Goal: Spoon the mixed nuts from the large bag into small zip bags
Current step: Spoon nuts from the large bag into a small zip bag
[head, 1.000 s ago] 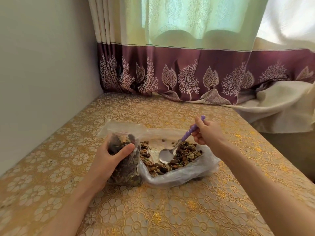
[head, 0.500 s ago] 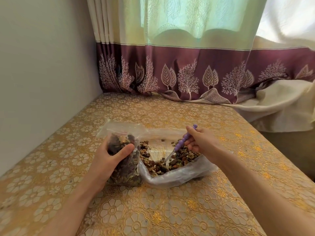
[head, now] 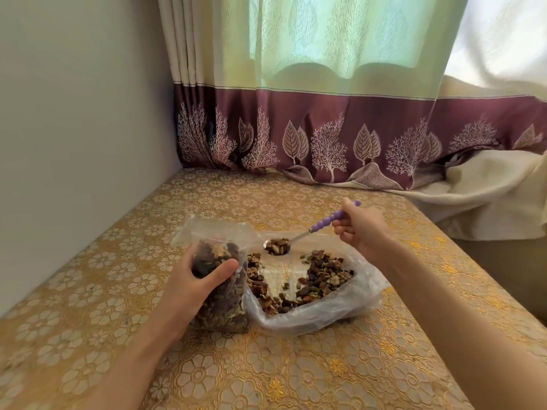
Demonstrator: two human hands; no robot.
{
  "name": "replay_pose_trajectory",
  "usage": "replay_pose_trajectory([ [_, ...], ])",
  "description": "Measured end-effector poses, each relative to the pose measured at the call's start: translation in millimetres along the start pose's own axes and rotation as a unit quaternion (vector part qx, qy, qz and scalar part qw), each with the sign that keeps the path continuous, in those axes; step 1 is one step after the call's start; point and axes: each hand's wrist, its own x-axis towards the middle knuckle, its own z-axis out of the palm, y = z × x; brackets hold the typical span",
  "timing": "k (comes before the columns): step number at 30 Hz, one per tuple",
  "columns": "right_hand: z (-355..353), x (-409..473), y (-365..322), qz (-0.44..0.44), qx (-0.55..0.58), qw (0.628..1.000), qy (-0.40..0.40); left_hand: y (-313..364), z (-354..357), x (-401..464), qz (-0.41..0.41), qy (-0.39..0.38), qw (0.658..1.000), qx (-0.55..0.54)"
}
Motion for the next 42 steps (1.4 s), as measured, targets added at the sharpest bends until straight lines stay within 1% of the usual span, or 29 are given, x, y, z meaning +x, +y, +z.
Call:
replay_pose_trajectory([
  [4,15,-1,-27,-0.043,0.038,0.998,-0.003,-2,0,0,0.002,0.008,1.000,0.003],
  [7,31,-8,-41,-0.062,0.054,0.996,-0.031,-2,1,0,0.004,0.011,1.000,0.011],
  [10,50,-17,-45,-0.098,0.043,0.992,-0.066,1,1,0,0.011,0.000,1.000,0.011],
  [12,59,-25,-44,-0.144,0.029,0.985,-0.094,1,1,-1,0.012,-0.002,1.000,0.005],
  [14,65,-33,-43,-0.210,0.013,0.969,-0.126,0,0,-1,0.010,0.003,1.000,0.004],
  [16,69,-39,-42,-0.269,-0.009,0.953,-0.139,-1,1,0,0.007,0.012,1.000,0.010],
  [19,68,-43,-42,-0.317,-0.023,0.936,-0.153,0,1,0,0.010,0.015,1.000,0.011],
  [21,63,-41,-41,-0.316,-0.007,0.936,-0.156,0,1,-1,0.016,0.011,1.000,0.010],
  [25,50,-33,-37,-0.276,0.039,0.953,-0.114,1,2,-1,0.026,0.007,1.000,0.010],
  [30,25,-24,-17,-0.202,0.073,0.976,-0.046,1,0,1,0.038,0.054,0.998,-0.017],
  [32,15,-21,-3,-0.176,0.042,0.983,-0.017,0,-3,2,0.043,0.082,0.995,-0.025],
  [35,6,-18,17,-0.168,-0.036,0.985,0.010,0,-6,2,0.077,0.105,0.991,0.007],
  [39,5,-18,28,-0.177,-0.123,0.976,0.013,0,-6,3,0.100,0.130,0.986,0.031],
  [42,8,-21,32,-0.181,-0.136,0.974,-0.005,-1,-5,3,0.104,0.124,0.986,0.041],
])
